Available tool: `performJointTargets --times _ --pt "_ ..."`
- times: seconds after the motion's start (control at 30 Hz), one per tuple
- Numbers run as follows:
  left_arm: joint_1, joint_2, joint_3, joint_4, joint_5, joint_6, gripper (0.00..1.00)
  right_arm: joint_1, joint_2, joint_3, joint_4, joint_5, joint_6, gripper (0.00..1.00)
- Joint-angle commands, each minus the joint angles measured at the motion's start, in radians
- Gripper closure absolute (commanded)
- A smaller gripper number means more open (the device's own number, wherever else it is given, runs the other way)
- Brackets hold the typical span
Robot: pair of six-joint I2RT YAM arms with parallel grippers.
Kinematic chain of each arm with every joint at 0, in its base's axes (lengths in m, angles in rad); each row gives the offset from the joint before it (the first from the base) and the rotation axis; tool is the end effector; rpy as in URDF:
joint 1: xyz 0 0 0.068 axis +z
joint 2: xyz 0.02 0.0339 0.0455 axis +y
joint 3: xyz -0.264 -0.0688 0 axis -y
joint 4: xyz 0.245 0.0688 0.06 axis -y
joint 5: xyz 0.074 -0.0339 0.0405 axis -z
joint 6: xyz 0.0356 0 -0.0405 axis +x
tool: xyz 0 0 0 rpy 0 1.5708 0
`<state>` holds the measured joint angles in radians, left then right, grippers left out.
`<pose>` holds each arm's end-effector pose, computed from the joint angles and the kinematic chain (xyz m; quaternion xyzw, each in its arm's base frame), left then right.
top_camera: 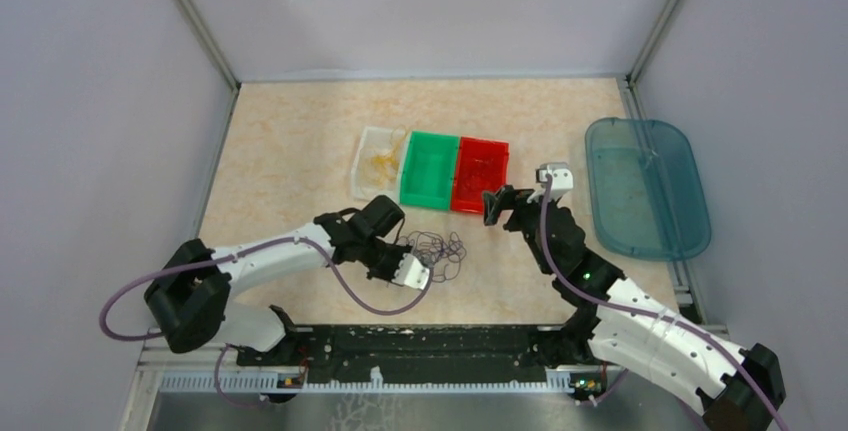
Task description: Untangle the cables
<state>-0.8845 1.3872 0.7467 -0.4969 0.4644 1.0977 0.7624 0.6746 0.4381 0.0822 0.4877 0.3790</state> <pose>0.1452 -0.2024 0.1787 0.8222 0.4792 -0.2012 0.2320 0.1347 0.1055 0.2631 0.0138 0.7535 0.1867 0.6303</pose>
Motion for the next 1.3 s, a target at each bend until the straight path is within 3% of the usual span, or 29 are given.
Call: performJointTargets --times 0.0,0.13,0.23,0.47,0.63,0.93,1.27 --pt "-0.003 -0.09 0.098 -0.091 0.074 0.004 1.0 -0.011 0.005 0.008 0.069 -0.024 0.003 0.13" --pt "-0.002 -0.168 0.197 -0.179 0.104 0.044 1.0 -0.012 0.004 -0.001 0.15 -0.192 -0.057 0.1" --pt "0.004 -0.233 0.286 -0.201 0.075 0.085 1.0 -0.012 -0.004 -0.009 0.251 -0.405 -0.12 0.07" --pt "0.007 -0.287 0.501 -0.325 0.008 0.155 1.0 -0.012 0.013 -0.001 0.44 -0.712 -0.121 0.02" --pt "0.007 -0.358 0.494 -0.309 -0.059 0.26 1.0 -0.012 0.06 0.037 0.547 -0.778 -0.066 0.01" --pt "0.008 -0.385 0.517 -0.304 -0.04 0.255 1.0 -0.011 0.202 0.112 0.691 -0.954 0.031 0.06" --pt "0.008 -0.379 0.558 -0.287 -0.011 0.238 1.0 0.032 0.373 0.205 0.736 -0.945 0.023 0.16"
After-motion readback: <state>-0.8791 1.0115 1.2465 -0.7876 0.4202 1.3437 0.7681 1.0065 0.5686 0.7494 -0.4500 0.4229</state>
